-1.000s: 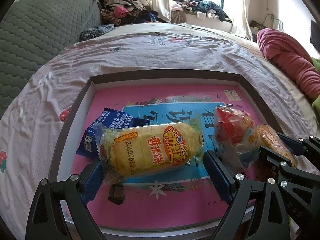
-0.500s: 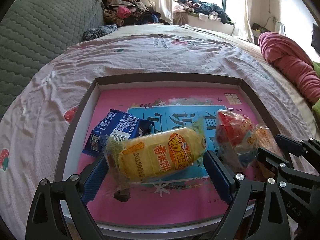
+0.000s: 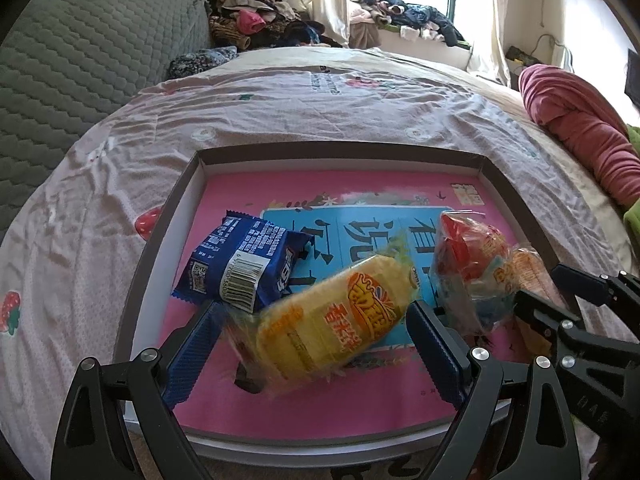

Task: Organize objects
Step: 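Lower the orange packet into the tray and open the right tool while the left tool releases the yellow packet, then raise both open tools away from the tray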

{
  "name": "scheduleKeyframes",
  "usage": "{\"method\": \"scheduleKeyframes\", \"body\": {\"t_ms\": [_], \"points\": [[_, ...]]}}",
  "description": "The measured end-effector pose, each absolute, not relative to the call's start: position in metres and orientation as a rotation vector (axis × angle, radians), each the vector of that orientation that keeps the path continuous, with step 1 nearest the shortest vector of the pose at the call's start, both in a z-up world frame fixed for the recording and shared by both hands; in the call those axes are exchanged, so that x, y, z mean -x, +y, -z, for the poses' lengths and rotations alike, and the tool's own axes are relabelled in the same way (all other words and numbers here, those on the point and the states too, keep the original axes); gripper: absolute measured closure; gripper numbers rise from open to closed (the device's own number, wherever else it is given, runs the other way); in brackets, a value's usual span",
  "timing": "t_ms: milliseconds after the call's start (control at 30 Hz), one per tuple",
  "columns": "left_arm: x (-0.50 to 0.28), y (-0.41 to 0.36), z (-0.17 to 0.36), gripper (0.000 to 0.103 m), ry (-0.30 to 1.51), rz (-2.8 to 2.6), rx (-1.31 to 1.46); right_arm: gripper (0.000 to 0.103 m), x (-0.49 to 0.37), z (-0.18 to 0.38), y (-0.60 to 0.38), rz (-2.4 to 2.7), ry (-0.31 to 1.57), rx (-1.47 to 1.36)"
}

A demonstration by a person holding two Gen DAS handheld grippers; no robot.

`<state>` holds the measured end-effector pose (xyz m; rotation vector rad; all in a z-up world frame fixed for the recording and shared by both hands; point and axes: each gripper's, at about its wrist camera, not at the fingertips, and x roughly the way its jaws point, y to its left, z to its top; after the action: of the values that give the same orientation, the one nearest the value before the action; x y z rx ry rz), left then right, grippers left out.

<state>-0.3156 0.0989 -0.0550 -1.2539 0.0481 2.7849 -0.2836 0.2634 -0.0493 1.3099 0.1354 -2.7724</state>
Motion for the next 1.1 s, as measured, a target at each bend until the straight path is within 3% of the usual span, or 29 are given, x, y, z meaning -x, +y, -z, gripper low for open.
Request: {"method": "scheduleKeyframes", "body": {"t_ms": [533,667,1100], "points": [[0.310,0.094,0.051,0.009,0.056,-2.806,1.257,0.048,0.280,0.041,0.266,2.779,0.101,-1.281],[0.308,0.092,0.047,0.009,0.045,-2.814,1.248,0.038,0.279,0.038,0.266,2.785,0.100,-1.269],[0.305,0.084,0.038,0.009,-0.070,-2.820,1.230,0.025,0.276,0.028,0.271,2.810,0.057,-1.225]]}}
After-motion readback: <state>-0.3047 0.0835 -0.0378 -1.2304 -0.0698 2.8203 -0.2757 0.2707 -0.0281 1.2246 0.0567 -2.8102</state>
